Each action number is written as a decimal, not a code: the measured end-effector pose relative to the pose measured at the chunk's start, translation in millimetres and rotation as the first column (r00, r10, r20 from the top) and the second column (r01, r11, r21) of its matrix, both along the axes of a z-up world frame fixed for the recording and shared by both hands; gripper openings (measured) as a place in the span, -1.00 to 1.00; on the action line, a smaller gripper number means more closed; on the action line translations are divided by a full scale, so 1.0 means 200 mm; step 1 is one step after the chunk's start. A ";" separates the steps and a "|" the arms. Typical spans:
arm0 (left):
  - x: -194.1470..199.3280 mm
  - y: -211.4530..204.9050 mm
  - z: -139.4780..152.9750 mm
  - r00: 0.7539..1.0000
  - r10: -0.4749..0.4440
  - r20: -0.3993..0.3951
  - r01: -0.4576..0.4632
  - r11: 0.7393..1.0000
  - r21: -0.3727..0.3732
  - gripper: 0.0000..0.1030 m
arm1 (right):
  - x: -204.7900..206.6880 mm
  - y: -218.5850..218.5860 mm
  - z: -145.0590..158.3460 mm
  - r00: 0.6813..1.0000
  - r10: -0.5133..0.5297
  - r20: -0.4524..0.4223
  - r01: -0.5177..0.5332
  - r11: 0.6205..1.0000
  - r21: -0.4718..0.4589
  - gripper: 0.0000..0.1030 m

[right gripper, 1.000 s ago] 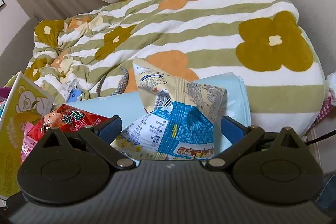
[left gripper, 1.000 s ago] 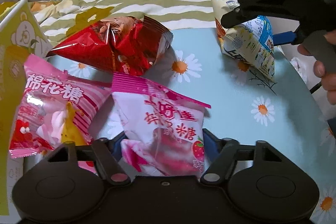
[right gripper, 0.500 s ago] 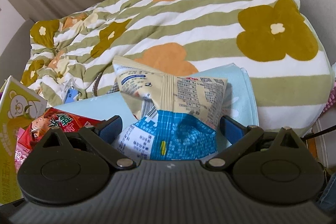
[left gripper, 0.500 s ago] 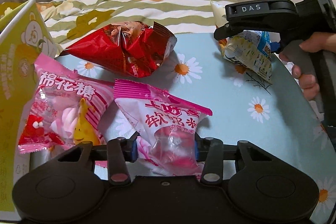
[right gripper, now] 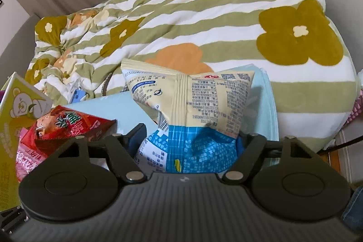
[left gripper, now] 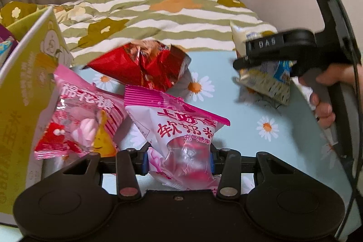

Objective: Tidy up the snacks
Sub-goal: 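Grasp a pink marshmallow bag with the left tool while the right grasps a blue-white bag, then drop both bags into the cardboard box by opening both tools, then move both tools back to the last bags on the tray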

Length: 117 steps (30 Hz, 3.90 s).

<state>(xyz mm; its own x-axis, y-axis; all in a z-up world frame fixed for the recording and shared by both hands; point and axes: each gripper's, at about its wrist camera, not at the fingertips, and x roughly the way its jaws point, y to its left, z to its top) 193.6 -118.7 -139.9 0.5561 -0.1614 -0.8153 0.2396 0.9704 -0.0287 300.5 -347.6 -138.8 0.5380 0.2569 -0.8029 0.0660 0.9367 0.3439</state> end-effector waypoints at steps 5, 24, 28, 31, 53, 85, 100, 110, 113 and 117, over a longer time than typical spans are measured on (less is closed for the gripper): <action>-0.04 0.03 0.11 0.999 0.005 0.039 -0.004 1.000 -0.019 -0.06 | -0.08 0.00 0.04 1.000 -0.009 -0.001 0.009 1.000 0.014 0.50; -0.27 0.58 0.73 0.930 0.141 0.338 -0.116 0.989 -0.092 -0.06 | -0.41 0.52 0.67 0.972 0.118 0.205 -0.131 0.990 0.050 0.50; -0.30 0.80 0.80 0.917 0.165 0.362 -0.140 0.986 -0.095 -0.06 | -0.48 0.76 0.82 0.955 0.143 0.260 -0.163 0.985 0.055 0.50; -0.30 0.98 0.83 0.914 0.189 0.360 -0.164 0.982 -0.099 -0.06 | -0.50 0.94 0.89 0.947 0.152 0.283 -0.175 0.983 0.058 0.50; -0.25 1.80 0.56 0.965 0.134 0.227 -0.108 0.987 -0.123 0.96 | -0.69 1.88 0.81 0.968 0.091 0.233 -0.090 0.996 -0.014 0.51; -0.33 1.93 0.58 0.957 0.204 0.204 -0.192 0.978 -0.079 0.96 | -0.70 2.11 0.70 0.970 0.071 0.234 -0.066 0.997 -0.028 1.00; -0.38 1.81 0.77 0.945 0.131 0.300 -0.116 0.991 -0.066 0.97 | -0.85 1.94 0.90 0.951 0.028 0.309 -0.015 0.999 -0.043 1.00; -0.34 1.56 0.84 0.941 0.044 0.337 -0.019 0.997 -0.076 1.00 | -0.98 1.69 1.03 0.926 -0.055 0.374 0.094 0.992 -0.087 1.00; -0.33 1.44 0.84 0.942 0.022 0.335 0.001 0.998 -0.070 1.00 | -0.99 1.56 1.04 0.924 -0.070 0.377 0.113 0.989 -0.092 1.00; -0.31 1.24 0.81 0.947 0.014 0.321 0.003 0.999 -0.051 1.00 | -0.97 1.34 1.03 0.921 -0.098 0.378 0.139 0.987 -0.082 1.00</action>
